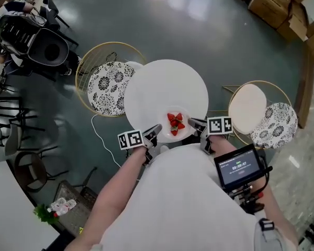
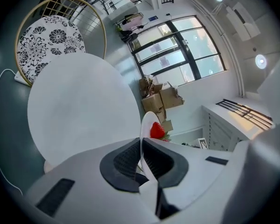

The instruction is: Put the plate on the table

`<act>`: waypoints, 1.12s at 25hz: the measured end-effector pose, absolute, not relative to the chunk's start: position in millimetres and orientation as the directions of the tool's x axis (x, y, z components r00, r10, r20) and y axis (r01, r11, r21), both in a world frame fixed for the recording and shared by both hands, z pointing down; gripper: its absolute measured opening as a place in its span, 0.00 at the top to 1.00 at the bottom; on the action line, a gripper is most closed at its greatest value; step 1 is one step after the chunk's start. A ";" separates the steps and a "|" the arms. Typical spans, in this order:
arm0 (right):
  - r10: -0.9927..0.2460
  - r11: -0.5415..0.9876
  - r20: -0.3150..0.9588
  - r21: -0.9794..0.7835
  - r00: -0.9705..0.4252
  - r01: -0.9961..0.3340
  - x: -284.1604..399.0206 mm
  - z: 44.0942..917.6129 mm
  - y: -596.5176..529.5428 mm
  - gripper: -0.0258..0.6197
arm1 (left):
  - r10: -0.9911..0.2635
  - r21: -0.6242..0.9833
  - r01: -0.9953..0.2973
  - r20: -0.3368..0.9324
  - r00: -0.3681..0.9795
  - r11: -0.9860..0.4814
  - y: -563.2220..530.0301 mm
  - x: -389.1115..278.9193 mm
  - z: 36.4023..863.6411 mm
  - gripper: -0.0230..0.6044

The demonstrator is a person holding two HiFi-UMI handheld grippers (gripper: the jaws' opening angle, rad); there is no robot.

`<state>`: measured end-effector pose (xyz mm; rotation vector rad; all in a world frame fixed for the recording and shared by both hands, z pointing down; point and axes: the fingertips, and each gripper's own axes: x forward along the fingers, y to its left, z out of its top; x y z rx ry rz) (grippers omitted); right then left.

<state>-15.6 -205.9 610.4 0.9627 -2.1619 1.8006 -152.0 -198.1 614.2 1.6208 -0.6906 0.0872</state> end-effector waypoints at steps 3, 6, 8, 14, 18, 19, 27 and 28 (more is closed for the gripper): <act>-0.348 0.047 0.519 -0.822 -0.781 -0.568 -6.5 620.3 -212.4 0.92 | -0.366 0.869 -0.495 0.461 0.808 0.001 -205.4 -142.8 622.8 0.94; -0.322 0.031 0.528 -0.824 -0.786 -0.566 0.0 634.1 -220.1 0.92 | -0.354 0.852 -0.523 0.494 0.794 0.017 -214.3 -136.1 635.9 0.94; -0.305 0.023 0.538 -0.820 -0.786 -0.571 5.9 642.4 -225.5 0.92 | -0.344 0.840 -0.542 0.516 0.785 0.023 -220.2 -130.2 643.3 0.94; -0.275 0.007 0.570 -0.804 -0.774 -0.595 19.4 661.8 -238.7 0.92 | -0.317 0.822 -0.570 0.545 0.777 0.016 -234.3 -116.1 661.5 0.94; -0.254 0.004 0.584 -0.797 -0.771 -0.604 25.5 671.7 -242.4 0.92 | -0.287 0.810 -0.586 0.562 0.776 0.004 -240.1 -109.6 670.4 0.94; -0.250 0.005 0.585 -0.796 -0.771 -0.605 27.5 674.1 -243.6 0.92 | -0.280 0.808 -0.590 0.566 0.775 0.001 -241.8 -107.5 672.8 0.94; -0.264 -0.008 0.603 -0.782 -0.753 -0.623 44.9 691.4 -249.6 0.92 | -0.238 0.784 -0.620 0.598 0.765 -0.025 -253.2 -89.3 691.1 0.94; -0.264 -0.017 0.608 -0.779 -0.749 -0.626 51.6 697.2 -251.8 0.91 | -0.229 0.779 -0.626 0.605 0.763 -0.027 -256.3 -82.9 695.5 0.94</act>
